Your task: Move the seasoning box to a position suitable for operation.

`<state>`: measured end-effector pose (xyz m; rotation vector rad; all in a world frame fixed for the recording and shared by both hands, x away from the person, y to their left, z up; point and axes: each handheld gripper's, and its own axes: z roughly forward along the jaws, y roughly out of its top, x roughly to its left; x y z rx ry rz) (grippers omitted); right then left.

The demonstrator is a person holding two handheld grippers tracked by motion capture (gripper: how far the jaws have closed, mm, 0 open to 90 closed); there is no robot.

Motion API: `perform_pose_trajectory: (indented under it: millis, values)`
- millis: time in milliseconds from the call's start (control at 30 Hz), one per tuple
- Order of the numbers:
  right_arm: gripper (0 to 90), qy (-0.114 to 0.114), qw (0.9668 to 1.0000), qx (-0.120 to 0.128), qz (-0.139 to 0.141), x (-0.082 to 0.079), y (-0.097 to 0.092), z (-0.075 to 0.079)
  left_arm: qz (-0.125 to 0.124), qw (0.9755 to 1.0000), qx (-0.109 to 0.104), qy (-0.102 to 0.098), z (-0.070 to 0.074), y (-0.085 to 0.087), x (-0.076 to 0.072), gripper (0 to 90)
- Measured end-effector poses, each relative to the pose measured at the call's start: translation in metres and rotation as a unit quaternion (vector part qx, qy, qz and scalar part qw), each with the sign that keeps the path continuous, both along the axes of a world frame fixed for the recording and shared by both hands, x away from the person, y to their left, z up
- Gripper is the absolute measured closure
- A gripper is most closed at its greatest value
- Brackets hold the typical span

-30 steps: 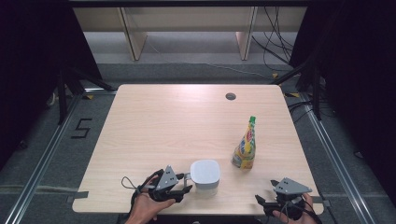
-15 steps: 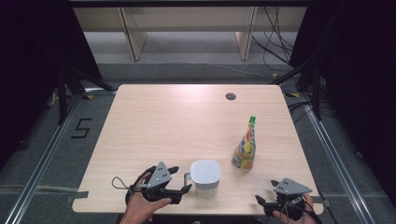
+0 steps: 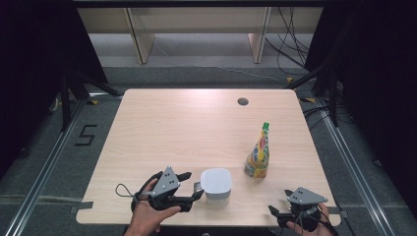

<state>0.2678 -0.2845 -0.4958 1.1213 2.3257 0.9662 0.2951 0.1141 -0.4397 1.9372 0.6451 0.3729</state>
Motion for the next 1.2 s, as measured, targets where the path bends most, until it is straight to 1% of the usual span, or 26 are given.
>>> perform_pose_trajectory:
  millis: [33,67,100,133,200,267,300,367,400,433,467,500,533,633,667,733,767,800,867,900,933,1000,1033,1067,1167,1200]
  values:
    - [21.7,-0.001,1.0000,0.000,0.002,-0.001,0.001,-0.001,0.009,0.9999,-0.010,0.010,0.000,-0.001,-0.001,33.4]
    - [21.7,-0.003,1.0000,-0.001,0.007,0.000,0.000,-0.001,0.009,0.9998,-0.010,0.011,0.001,0.000,0.000,33.6]
    - [21.8,-0.005,0.9999,-0.005,0.011,0.000,0.000,0.000,0.010,0.9999,-0.009,0.010,0.002,-0.001,0.000,34.2]
    - [21.7,0.002,1.0000,0.000,0.004,-0.001,0.001,0.001,0.005,1.0000,-0.005,0.006,0.003,0.000,0.001,34.7]
    - [21.8,-0.011,0.9999,-0.005,0.011,0.001,0.001,-0.001,0.005,0.9999,-0.007,0.006,0.005,-0.001,0.001,35.2]
    - [21.8,-0.009,0.9998,-0.006,0.014,0.001,0.001,-0.001,0.005,1.0000,-0.007,0.004,0.006,-0.001,0.002,35.3]
    - [21.8,-0.001,1.0000,-0.004,0.009,0.001,0.002,-0.001,0.009,0.9999,-0.012,0.009,0.006,-0.001,0.002,35.8]
    - [21.8,-0.010,0.9998,-0.005,0.014,0.003,0.002,0.000,0.009,0.9999,-0.013,0.007,0.007,-0.001,0.002,36.7]
    - [21.8,-0.015,0.9995,-0.010,0.025,0.005,0.002,0.000,0.009,0.9999,-0.013,0.007,0.007,-0.001,0.002,37.0]
    - [21.8,-0.002,0.9999,-0.006,0.015,0.003,0.003,0.000,0.011,0.9998,-0.011,0.007,0.007,-0.001,0.002,37.1]
    - [21.7,-0.004,0.9998,-0.005,0.017,0.003,0.004,0.000,0.008,0.9999,-0.008,0.007,0.006,-0.002,0.003,37.3]
    - [21.7,-0.002,0.9998,-0.005,0.017,0.002,0.005,0.000,0.011,0.9998,-0.015,0.011,0.006,-0.003,0.003,37.6]
    - [21.7,-0.004,0.9998,-0.007,0.020,0.002,0.005,0.000,0.011,0.9998,-0.009,0.011,0.007,-0.004,0.003,37.8]
    - [21.7,-0.010,0.9995,-0.012,0.029,0.003,0.006,0.000,0.001,0.9998,-0.013,0.012,0.008,-0.011,0.003,39.1]
    - [21.7,-0.011,0.9994,-0.013,0.030,0.003,0.007,0.000,-0.002,0.9999,-0.008,0.008,0.009,-0.013,0.003,39.5]
    - [21.7,-0.004,0.9996,-0.008,0.028,0.002,0.009,0.001,-0.001,0.9999,-0.008,0.009,0.010,-0.015,0.003,41.9]
    - [21.7,-0.011,0.9993,-0.011,0.033,0.003,0.009,0.001,-0.006,0.9999,-0.009,0.009,0.010,-0.018,0.003,41.9]
    - [21.7,-0.012,0.9989,-0.015,0.042,0.004,0.010,0.001,-0.005,0.9999,-0.004,0.009,0.011,-0.019,0.004,43.3]
    - [21.7,-0.014,0.9989,-0.016,0.041,0.004,0.011,0.000,-0.009,0.9999,0.003,0.006,0.009,-0.023,0.006,50.4]
    - [21.7,-0.014,0.9989,-0.016,0.041,0.004,0.011,0.000,-0.007,1.0000,-0.002,0.006,0.008,-0.025,0.006,54.5]
    - [21.7,-0.005,0.9993,-0.011,0.036,0.002,0.011,0.001,-0.008,1.0000,0.003,0.003,0.008,-0.026,0.007,58.1]
    - [21.7,-0.003,0.9992,-0.013,0.036,0.002,0.011,0.001,-0.007,1.0000,0.000,0.005,0.008,-0.026,0.009,60.3]
    - [21.7,-0.003,0.9992,-0.014,0.037,0.003,0.011,0.001,-0.009,0.9999,-0.005,0.006,0.009,-0.027,0.010,64.3]
    - [21.7,-0.001,0.9993,-0.013,0.035,0.002,0.011,0.001,-0.008,0.9999,-0.010,0.007,0.009,-0.027,0.010,65.5]
    - [21.7,-0.004,0.9992,-0.014,0.037,0.002,0.011,0.001,-0.007,0.9999,-0.007,0.002,0.011,-0.029,0.010,66.7]
    - [21.7,-0.013,0.9989,-0.017,0.043,0.004,0.011,-0.001,-0.006,1.0000,-0.006,0.000,0.011,-0.030,0.010,67.6]
